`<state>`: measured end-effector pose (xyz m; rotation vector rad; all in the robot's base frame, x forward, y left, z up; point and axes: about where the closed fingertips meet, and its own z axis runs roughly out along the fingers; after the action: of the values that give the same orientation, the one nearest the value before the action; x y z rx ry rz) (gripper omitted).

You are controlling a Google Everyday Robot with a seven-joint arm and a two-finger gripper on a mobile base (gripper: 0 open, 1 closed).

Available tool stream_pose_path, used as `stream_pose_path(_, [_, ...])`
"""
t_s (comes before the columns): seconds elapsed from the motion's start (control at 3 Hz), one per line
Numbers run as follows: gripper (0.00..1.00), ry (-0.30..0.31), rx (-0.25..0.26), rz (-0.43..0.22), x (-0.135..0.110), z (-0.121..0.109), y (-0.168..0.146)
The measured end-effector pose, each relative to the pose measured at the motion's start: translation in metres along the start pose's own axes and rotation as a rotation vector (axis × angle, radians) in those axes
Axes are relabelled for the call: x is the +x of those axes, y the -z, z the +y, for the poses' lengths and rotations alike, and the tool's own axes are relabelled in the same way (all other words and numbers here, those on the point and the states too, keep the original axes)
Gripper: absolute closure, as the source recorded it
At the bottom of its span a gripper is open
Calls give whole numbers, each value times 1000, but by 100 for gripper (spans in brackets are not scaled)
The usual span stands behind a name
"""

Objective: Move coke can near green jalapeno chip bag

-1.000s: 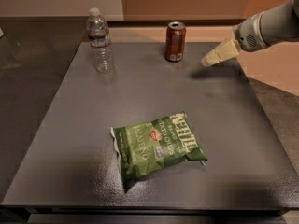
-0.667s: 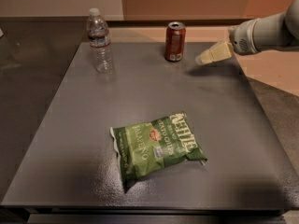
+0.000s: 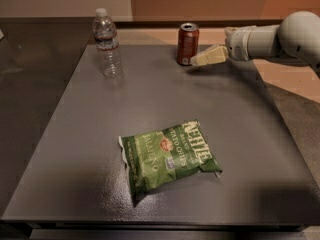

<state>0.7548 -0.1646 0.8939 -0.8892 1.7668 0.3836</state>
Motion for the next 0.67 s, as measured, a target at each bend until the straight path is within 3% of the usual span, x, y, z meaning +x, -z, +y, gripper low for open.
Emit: stream_pose_path(0.67, [0, -35, -40, -38, -12, 10, -45])
